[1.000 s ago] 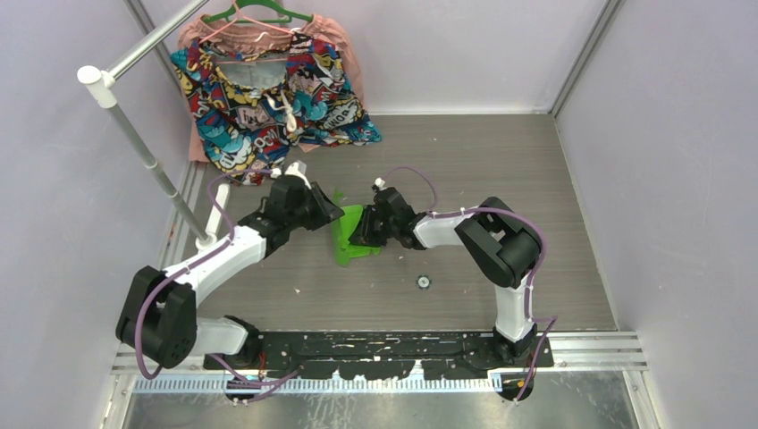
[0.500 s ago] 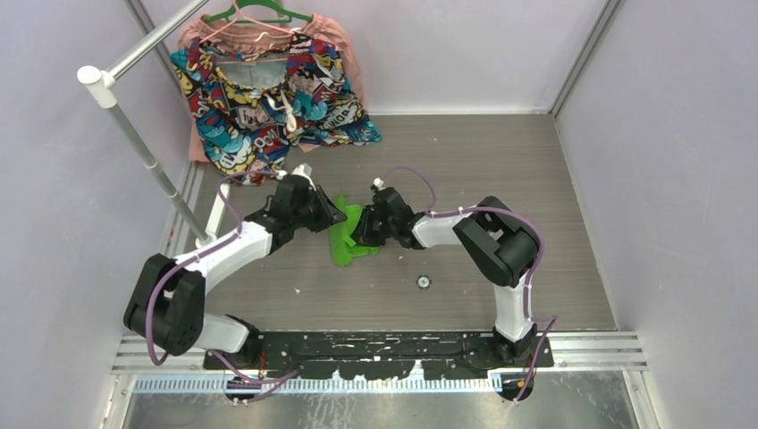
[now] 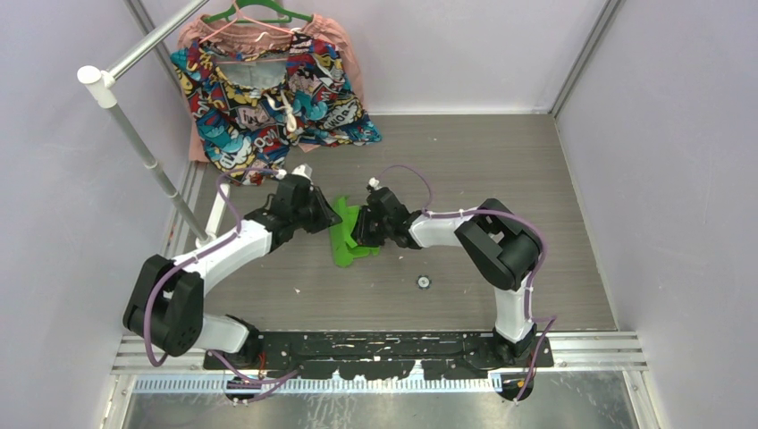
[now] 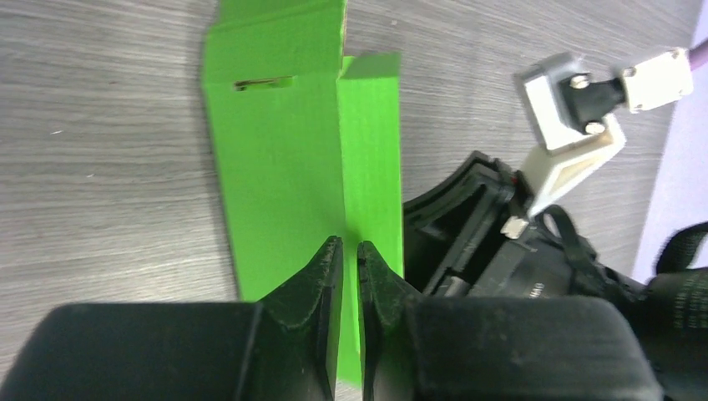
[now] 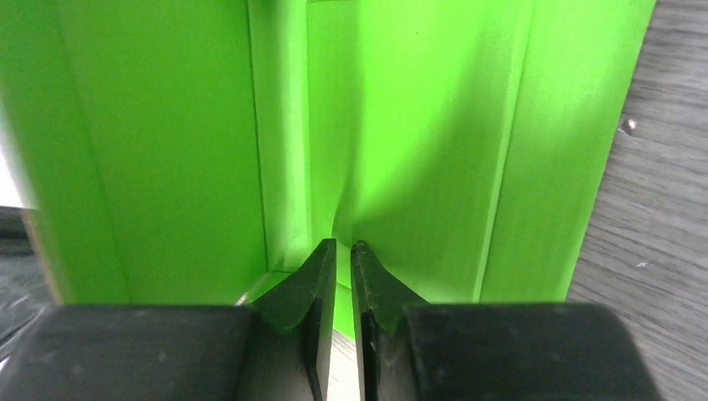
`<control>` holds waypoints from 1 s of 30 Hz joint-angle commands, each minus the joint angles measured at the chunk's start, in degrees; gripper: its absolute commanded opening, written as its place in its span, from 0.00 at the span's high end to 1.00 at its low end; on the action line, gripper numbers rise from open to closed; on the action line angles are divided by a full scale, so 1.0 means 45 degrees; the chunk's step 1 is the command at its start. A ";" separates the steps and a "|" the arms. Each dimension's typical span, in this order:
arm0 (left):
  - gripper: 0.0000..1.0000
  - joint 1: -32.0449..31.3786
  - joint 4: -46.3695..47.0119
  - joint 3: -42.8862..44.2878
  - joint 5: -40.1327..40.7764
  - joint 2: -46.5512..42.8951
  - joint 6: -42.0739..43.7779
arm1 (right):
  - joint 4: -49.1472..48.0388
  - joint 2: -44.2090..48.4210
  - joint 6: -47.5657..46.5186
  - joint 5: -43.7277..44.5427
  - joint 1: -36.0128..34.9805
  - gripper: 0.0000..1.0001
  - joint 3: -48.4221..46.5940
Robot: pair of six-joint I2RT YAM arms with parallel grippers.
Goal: Fold the paper box
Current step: Fold the paper box at the center of the board.
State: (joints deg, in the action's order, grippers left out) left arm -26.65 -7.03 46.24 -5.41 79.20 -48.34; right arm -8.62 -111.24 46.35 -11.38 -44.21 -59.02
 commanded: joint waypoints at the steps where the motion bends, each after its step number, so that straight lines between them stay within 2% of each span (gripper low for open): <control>1: 0.87 0.0017 -0.0491 -0.0469 0.0809 -0.0522 0.0470 | 0.3898 -0.0638 -0.0972 0.1179 -0.0049 0.79 0.0857; 7: 0.87 0.0008 -0.0214 -0.0738 0.0710 -0.0272 0.0400 | 0.4034 0.0208 -0.0929 0.1235 -0.0039 0.68 0.1025; 13: 0.87 0.0005 -0.0342 -0.0726 0.0816 -0.0277 0.0506 | 0.5397 0.1428 -0.1414 0.1853 -0.0035 0.66 0.0609; 21: 0.87 0.0015 -0.0214 -0.0630 0.0628 -0.0148 0.0451 | 0.6130 0.2483 -0.1852 0.1897 -0.0039 0.61 -0.0077; 27: 0.87 -0.0132 -0.0016 -0.0413 0.0408 0.0062 0.0262 | 0.6254 0.2305 -0.1831 0.1727 -0.0039 0.61 -0.0537; 30: 0.87 -0.0441 0.0102 -0.0192 0.0419 0.0255 0.0116 | 0.6175 0.2001 -0.1731 0.1656 -0.0034 0.67 -0.0586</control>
State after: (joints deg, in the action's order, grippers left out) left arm -27.14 -8.80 42.74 -3.03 79.37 -47.53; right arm 17.30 -101.71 39.13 -4.95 -44.21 -59.70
